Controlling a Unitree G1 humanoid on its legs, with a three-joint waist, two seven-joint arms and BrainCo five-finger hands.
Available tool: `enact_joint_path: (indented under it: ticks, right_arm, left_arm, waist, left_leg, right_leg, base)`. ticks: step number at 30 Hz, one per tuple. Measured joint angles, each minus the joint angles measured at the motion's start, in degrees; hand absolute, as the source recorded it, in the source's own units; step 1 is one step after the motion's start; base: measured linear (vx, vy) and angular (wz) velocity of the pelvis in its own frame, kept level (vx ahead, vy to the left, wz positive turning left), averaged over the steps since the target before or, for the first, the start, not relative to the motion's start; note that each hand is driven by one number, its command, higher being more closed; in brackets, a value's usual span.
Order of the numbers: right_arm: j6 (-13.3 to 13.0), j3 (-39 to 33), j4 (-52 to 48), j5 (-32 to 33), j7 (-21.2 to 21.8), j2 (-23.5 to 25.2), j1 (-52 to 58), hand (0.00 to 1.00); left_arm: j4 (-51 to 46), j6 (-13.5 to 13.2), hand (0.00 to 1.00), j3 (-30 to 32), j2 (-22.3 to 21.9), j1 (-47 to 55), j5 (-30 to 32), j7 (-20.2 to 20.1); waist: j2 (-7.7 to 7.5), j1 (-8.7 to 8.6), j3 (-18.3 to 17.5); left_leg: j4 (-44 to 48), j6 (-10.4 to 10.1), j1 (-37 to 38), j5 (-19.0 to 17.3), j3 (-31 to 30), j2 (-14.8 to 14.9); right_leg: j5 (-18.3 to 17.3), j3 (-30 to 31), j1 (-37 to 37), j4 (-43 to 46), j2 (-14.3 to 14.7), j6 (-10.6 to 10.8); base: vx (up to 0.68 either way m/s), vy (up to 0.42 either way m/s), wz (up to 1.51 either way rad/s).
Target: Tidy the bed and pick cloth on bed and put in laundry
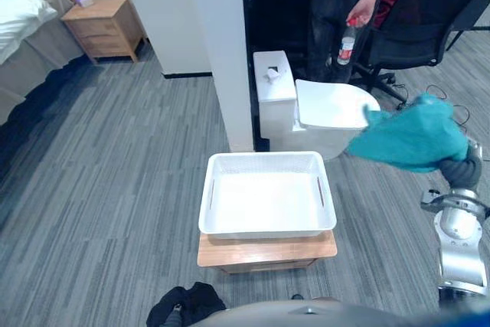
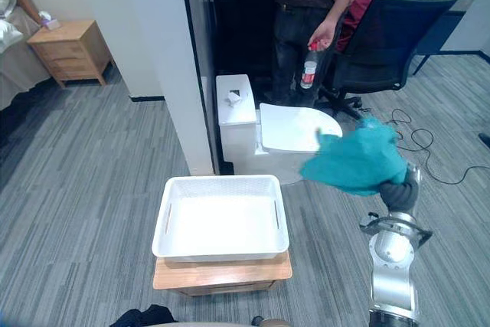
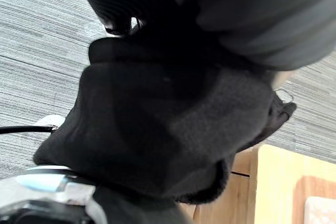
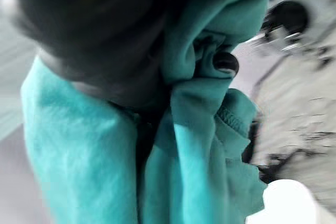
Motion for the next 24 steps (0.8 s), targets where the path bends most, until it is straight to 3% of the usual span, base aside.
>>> enact_joint_path:
  ticks: [8, 13, 14, 24]
  right_arm:
    - [-2.58, 16.65, -2.28, 0.04, 2.01, -3.54, -7.49, 1.00]
    - [-2.87, 24.60, 5.14, 0.03, 3.74, -3.53, -13.48, 1.00]
    - [-2.69, 26.01, 7.58, 0.03, 4.02, -3.50, -14.84, 1.00]
    - [-1.07, 30.37, 21.78, -1.32, 4.28, -2.32, -23.22, 1.00]
  left_arm:
    - [0.40, -0.17, 1.00, -2.91, 1.83, -0.36, -0.02, 1.30]
    - [0.40, -0.18, 1.00, -4.24, 2.06, -0.59, -0.13, 2.16]
    - [0.40, -0.20, 1.00, -4.85, 2.17, -0.71, -0.13, 2.56]
    - [0.29, -1.46, 1.00, -7.50, 2.51, -3.60, -0.52, 3.56]
  waist:
    - [-1.62, 0.54, 0.31]
    - [-1.95, 0.86, 0.59]
    - [-1.79, 1.71, 0.78]
    - [-0.73, 3.46, 6.31]
  left_leg:
    - [-1.59, 0.83, -0.63, 1.44, -1.29, -1.10]
    - [-1.94, 1.72, -2.35, 2.18, -3.05, -1.91]
    - [-2.06, 1.83, -2.47, 2.25, -3.04, -2.31]
    - [-3.42, 3.12, -6.83, 4.40, -5.02, -3.61]
  right_leg:
    - [2.03, -0.36, 0.07, -2.43, -0.44, 0.39]
    - [3.21, -2.01, -0.18, -4.07, -1.50, 0.91]
    - [3.34, -1.99, -0.37, -4.11, -1.60, 1.00]
    - [5.11, -3.54, -3.97, -5.18, -2.38, 1.51]
  base:
    - [-0.02, -0.004, 0.04]
    - [-0.03, 0.011, 0.17]
    - [-0.03, 0.046, 0.07]
    - [-0.03, 0.008, 0.08]
